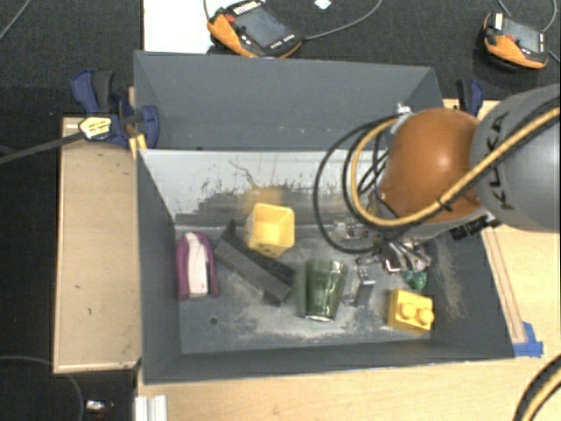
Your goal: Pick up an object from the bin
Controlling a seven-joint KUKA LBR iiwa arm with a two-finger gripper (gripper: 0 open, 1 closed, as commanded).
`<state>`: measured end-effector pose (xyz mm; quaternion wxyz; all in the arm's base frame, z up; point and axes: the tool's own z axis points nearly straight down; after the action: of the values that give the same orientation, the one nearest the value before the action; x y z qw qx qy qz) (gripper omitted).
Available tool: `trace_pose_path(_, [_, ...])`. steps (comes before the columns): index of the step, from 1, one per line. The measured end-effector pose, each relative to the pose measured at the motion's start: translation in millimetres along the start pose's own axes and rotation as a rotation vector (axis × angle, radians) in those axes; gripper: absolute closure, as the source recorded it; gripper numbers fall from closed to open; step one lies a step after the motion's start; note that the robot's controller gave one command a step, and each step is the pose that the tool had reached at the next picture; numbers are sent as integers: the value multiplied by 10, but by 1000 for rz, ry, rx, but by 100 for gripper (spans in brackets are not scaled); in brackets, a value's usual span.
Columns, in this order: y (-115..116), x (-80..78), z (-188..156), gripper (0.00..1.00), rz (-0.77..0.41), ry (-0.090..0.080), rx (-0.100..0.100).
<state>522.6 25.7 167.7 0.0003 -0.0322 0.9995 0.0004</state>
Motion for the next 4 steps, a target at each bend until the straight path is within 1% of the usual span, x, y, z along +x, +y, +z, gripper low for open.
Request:
trace_pose_path(1, [74, -117, -14, 0, 72, -16, 2])
trace_pose_path(2, [171, -326, 205, 0, -244, -16, 2])
trace_pose_path(3, [177, -287, 245, 0, -178, -15, 2])
trace_pose_path(4, [-417, 62, 725, 0, -280, -17, 2])
